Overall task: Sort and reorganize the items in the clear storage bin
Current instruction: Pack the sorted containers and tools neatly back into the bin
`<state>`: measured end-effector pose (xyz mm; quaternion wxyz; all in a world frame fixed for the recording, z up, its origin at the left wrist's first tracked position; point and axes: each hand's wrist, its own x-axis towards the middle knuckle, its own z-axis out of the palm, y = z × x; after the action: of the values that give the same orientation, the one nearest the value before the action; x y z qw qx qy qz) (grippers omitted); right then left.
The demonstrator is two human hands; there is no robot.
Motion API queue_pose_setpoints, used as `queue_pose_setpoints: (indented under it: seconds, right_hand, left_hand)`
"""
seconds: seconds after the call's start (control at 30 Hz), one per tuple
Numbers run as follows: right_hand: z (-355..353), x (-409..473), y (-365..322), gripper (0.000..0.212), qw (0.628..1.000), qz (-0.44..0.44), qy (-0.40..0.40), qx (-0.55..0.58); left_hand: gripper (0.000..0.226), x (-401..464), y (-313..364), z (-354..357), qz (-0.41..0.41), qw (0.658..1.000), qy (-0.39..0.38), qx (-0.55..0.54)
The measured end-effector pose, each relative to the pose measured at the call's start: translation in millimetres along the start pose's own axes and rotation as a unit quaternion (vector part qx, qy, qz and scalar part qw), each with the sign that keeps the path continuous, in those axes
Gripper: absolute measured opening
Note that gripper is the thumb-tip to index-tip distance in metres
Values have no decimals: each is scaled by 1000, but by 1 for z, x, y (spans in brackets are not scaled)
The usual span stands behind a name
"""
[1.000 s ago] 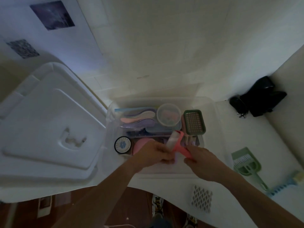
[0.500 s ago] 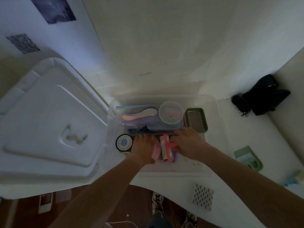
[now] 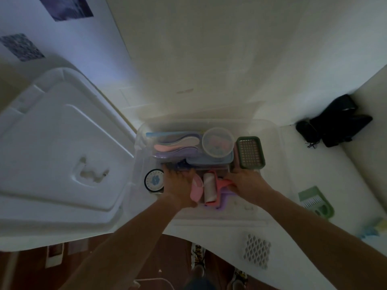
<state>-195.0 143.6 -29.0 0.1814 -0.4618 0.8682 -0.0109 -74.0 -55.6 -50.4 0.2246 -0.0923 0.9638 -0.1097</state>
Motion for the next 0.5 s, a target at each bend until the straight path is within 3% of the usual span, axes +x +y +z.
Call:
queue_pose_setpoints:
  seconds: [0.1,0.17,0.23,0.37,0.5]
  right_hand:
    - [1,-9,6,63,999,25,-33,-9]
    - [2,-14,12,74,995,37,-78,-45]
    - [4,-14,15,66,992,45,-96,-74]
    - [8,-6,19,40,996,67,-50,-40]
    - [14,-5,21,41,996,72,-41,-29]
  left_hand:
    - [111,-1,6,-12,28,999,15,36]
    - [105,-3,11,-14,66,995,71,22]
    - [103,-2,17,-10,137,982,128,-32]
    - [100,11,26,-2,240,941,205,-121]
    - [88,21,31,2,247,943,136,-179]
